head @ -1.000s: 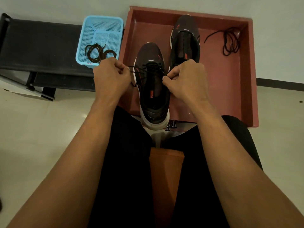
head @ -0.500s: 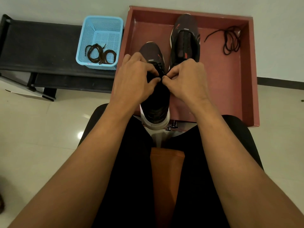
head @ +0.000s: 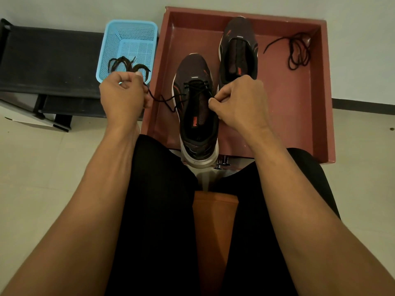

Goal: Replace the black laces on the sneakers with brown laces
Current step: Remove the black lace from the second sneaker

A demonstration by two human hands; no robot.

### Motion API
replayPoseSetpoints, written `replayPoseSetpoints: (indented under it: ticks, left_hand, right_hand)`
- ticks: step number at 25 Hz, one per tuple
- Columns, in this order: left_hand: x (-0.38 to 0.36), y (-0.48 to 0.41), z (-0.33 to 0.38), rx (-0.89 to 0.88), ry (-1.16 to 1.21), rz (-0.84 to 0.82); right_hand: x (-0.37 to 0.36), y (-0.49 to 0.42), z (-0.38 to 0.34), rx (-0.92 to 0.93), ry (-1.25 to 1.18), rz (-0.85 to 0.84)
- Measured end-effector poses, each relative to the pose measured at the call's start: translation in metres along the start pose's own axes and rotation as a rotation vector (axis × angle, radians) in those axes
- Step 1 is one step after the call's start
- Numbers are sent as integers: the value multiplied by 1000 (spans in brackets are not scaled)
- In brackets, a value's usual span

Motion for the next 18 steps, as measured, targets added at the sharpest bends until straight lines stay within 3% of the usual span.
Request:
replayPoseSetpoints:
  ticks: [4,9,12,15,18]
  left_hand:
    - [-8,9,-4,83,13,-87]
    - [-25,34,2,-244,-557,-157]
    - [-35,51,0,-330,-774,-202]
    - [-38,54,-1,-317,-798,-202]
    - [-35,49,-4,-248,-772,-205]
  right_hand:
    - [1,1,-3,21,6,28]
    - [-7,-4,-19,173,65,13]
    - [-21,-8,-24,207,172,-49]
    - [-31,-10,-27,205,228,-96]
    - [-23,-11,-30,214,210,-33]
Point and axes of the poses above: each hand's wrist, its own y-axis away from the middle knuckle, its own x-axis out of the back of the hand, z = x × y, the point moved 5 cm from there along -y, towards the middle knuckle, and after that the axes turned 14 degrees about x, right-handed, at the moved point
